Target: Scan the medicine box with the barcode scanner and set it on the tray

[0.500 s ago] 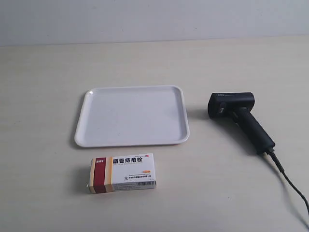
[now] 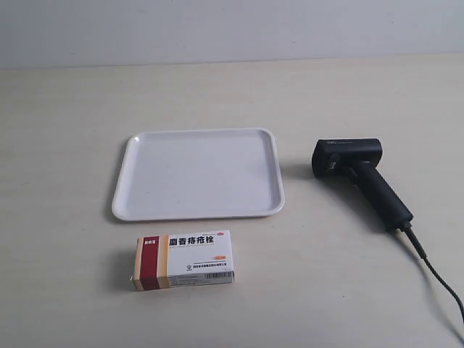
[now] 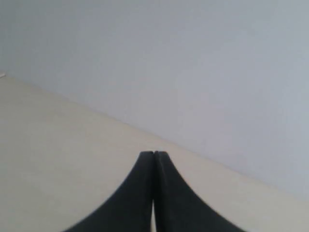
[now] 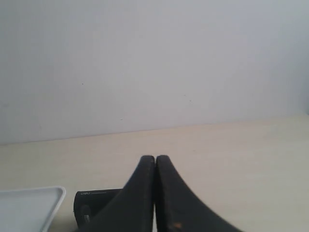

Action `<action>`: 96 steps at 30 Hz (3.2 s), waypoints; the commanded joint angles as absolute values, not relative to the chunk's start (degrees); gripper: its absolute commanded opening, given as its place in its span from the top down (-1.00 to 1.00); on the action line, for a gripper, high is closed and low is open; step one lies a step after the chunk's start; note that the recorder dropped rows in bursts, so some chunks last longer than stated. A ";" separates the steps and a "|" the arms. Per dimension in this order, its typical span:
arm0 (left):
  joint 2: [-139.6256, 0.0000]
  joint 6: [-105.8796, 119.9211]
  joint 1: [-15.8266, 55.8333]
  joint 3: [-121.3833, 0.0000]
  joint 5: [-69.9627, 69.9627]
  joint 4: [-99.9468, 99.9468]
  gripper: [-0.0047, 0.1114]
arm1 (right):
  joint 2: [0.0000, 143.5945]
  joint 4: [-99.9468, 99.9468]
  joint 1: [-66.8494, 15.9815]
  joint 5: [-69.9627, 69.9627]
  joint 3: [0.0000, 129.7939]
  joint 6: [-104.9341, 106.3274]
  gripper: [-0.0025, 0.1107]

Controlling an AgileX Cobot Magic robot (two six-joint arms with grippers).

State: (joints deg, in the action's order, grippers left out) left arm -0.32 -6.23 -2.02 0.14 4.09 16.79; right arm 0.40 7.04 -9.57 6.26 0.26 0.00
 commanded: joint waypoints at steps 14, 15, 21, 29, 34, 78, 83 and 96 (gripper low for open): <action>-52.79 -22.63 0.85 -12.45 -18.60 -15.90 0.92 | 9.54 16.57 -9.35 -1.18 2.25 -2.98 0.96; -57.17 -29.03 2.27 -14.53 -19.01 -24.71 0.92 | 11.37 16.57 -9.35 -1.40 2.25 -2.98 0.96; -81.47 -61.86 13.16 -27.04 -42.09 -80.04 0.92 | 19.22 16.57 -9.35 -4.54 2.25 -2.98 0.96; -90.46 -46.50 32.80 -30.91 -34.67 -78.36 0.92 | 21.63 16.34 -9.35 -4.83 2.25 -2.07 0.96; -91.88 -42.87 36.07 -30.96 -26.62 -76.94 0.50 | 21.63 16.34 -9.35 -4.80 2.25 -1.97 0.96; -108.01 -48.25 16.52 -52.04 -47.73 -99.95 0.92 | 87.63 9.17 -20.03 0.53 31.55 0.46 -0.60; -108.71 -46.65 16.52 -52.14 -47.08 -99.95 0.92 | 95.10 8.61 -20.03 0.30 35.89 3.46 -0.79; -108.71 -46.54 16.52 -52.14 -46.03 -99.95 0.92 | 106.50 8.36 -20.03 -0.31 42.73 11.20 -0.15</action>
State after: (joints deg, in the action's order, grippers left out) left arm -108.88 -46.81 16.60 -51.85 -46.53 -100.46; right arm 106.27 9.07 -19.77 0.45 41.99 8.43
